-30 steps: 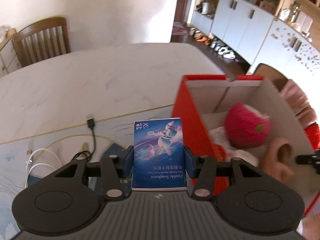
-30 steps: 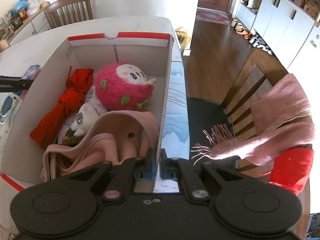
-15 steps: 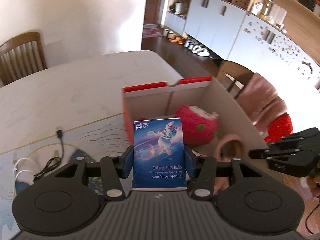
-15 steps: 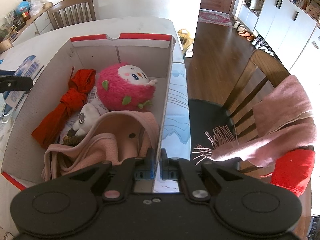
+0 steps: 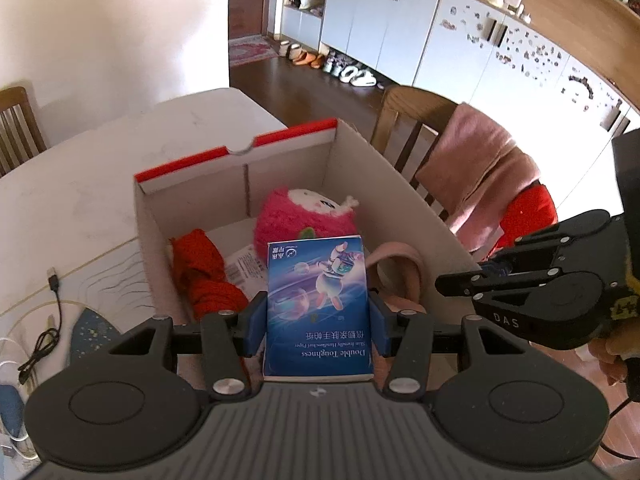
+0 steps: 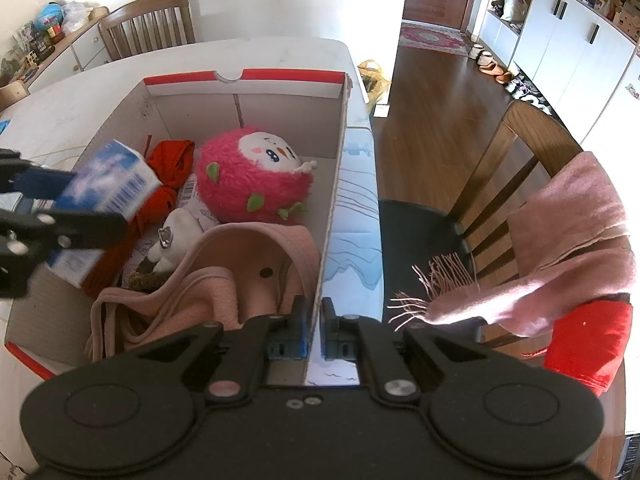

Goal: Organize objects
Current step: 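Carry the toothbrush box into the box and lower it onto the towel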

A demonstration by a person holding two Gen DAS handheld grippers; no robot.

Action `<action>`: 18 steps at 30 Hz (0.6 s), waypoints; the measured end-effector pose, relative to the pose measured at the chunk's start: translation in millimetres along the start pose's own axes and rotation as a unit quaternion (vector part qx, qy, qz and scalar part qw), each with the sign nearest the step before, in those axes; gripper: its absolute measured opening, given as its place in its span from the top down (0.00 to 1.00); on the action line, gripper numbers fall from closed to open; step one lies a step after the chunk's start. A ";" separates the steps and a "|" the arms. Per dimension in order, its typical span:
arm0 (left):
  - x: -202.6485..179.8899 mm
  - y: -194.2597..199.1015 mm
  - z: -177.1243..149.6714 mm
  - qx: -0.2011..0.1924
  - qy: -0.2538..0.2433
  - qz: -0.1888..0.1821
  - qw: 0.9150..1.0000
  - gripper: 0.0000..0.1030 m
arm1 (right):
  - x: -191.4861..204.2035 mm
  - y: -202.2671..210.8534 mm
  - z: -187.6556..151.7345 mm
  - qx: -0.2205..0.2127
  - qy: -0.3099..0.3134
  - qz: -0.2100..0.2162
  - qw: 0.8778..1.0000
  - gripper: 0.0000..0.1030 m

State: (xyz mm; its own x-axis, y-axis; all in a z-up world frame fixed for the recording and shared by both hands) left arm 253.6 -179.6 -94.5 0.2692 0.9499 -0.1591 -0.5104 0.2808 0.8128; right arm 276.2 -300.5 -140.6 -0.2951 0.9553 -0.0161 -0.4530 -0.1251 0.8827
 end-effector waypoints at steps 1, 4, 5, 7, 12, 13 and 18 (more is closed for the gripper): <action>-0.7 -2.2 -1.6 0.005 0.000 -0.002 1.000 0.52 | 0.0 0.2 0.2 0.000 0.000 0.000 1.000 0.95; -6.3 -9.0 -6.4 0.017 0.001 -0.012 1.000 0.52 | 0.2 0.4 0.2 -0.001 -0.001 0.001 1.000 0.95; -8.5 -10.3 -8.2 0.021 -0.001 -0.016 1.000 0.52 | 0.3 0.4 0.5 -0.001 -0.001 0.001 1.000 0.95; -14.8 -12.6 -12.9 0.029 -0.011 -0.031 0.999 0.52 | 0.2 0.6 0.4 -0.002 -0.001 0.002 1.000 0.94; -26.2 -21.8 -26.5 0.050 -0.037 -0.042 0.997 0.52 | 0.2 0.7 0.4 -0.002 -0.001 0.002 1.000 0.94; -26.8 -24.6 -28.7 0.054 -0.038 -0.043 0.997 0.52 | 0.0 0.7 0.3 -0.002 -0.001 0.001 1.000 0.94; -26.4 -37.0 -38.8 0.075 -0.040 -0.045 0.995 0.52 | 0.4 0.7 0.5 -0.002 -0.002 0.001 1.000 0.94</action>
State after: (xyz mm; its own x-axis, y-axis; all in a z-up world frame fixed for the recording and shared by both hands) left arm 233.7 -209.7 -142.1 0.3752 0.9064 -0.1942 -0.3559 0.3343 0.8727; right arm 276.2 -300.1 -139.7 -0.2935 0.9559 -0.0123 -0.4548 -0.1284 0.8813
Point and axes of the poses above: each gripper's, at about its wrist camera, not at the fingertips, and y roughly against the way its jaws point, x to its left, z to its top, the point moved 7 cm from there along -y, roughly the way its jaws point, and after that the axes turned 4 degrees about y, right-handed, at the moved point
